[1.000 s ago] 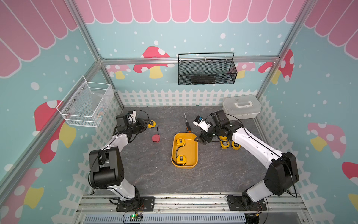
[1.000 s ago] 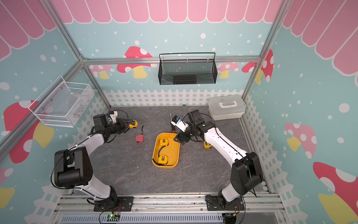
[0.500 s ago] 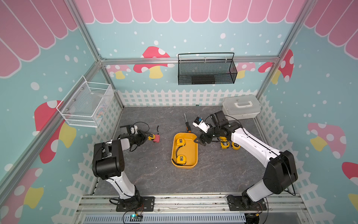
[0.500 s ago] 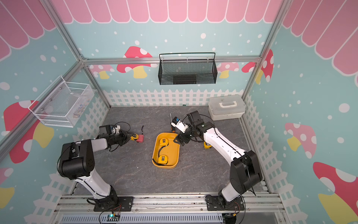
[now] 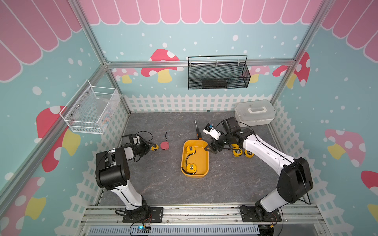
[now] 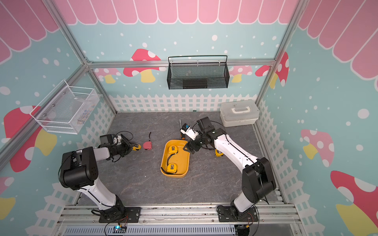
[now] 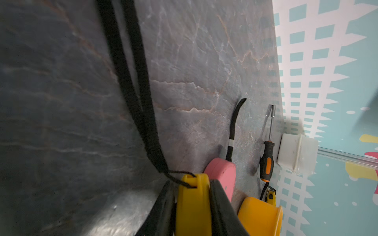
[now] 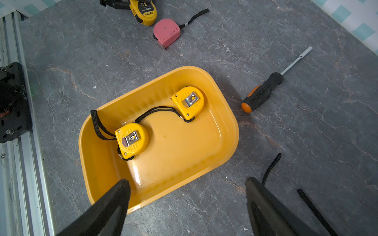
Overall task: Take the tape measure out of the storage box
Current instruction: Place the tape measure at the center of the board.
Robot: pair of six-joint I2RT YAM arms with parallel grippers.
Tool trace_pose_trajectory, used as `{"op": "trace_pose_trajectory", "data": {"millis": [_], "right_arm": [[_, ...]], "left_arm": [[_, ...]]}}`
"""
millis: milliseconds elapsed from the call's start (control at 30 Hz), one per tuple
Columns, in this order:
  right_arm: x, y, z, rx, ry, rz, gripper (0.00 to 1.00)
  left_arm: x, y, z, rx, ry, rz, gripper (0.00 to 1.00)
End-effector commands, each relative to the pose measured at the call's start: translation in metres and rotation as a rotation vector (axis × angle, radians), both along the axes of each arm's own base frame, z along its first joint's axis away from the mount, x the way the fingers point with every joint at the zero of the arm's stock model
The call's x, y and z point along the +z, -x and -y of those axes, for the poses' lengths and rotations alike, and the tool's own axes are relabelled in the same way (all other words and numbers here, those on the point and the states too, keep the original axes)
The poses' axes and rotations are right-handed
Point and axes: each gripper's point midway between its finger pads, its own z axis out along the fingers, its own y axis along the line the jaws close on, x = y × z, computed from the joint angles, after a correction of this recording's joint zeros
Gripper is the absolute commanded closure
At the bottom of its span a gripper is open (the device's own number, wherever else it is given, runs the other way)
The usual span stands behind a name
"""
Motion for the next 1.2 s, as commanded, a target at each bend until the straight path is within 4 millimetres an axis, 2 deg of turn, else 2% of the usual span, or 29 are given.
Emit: {"op": "trace_pose_trajectory", "data": {"millis": [0,300,467,633,833,1167], "right_arm": [[-0.006,-0.001,0.0,-0.002,-0.004,-0.022,0.11],[-0.008,-0.002,0.0,-0.001,-0.003,-0.024,0.11],[-0.009,-0.003,-0.001,-0.001,-0.007,-0.032,0.11],[-0.008,-0.002,0.0,-0.004,-0.004,-0.029,0.11],[-0.006,-0.002,0.0,-0.002,-0.004,-0.022,0.11],[-0.006,-0.008,0.002,-0.011,0.02,-0.015,0.09]], "left_arm": [[-0.003,0.004,0.0,-0.011,-0.017,-0.01,0.7],[-0.014,0.005,0.003,-0.011,0.012,-0.023,0.68],[-0.018,0.003,0.006,-0.02,0.013,-0.03,0.63],[-0.019,0.007,0.004,-0.021,-0.012,-0.051,0.53],[-0.017,0.013,0.003,-0.017,-0.03,-0.071,0.43],[0.0,0.034,-0.01,0.047,-0.149,-0.092,0.35]]}}
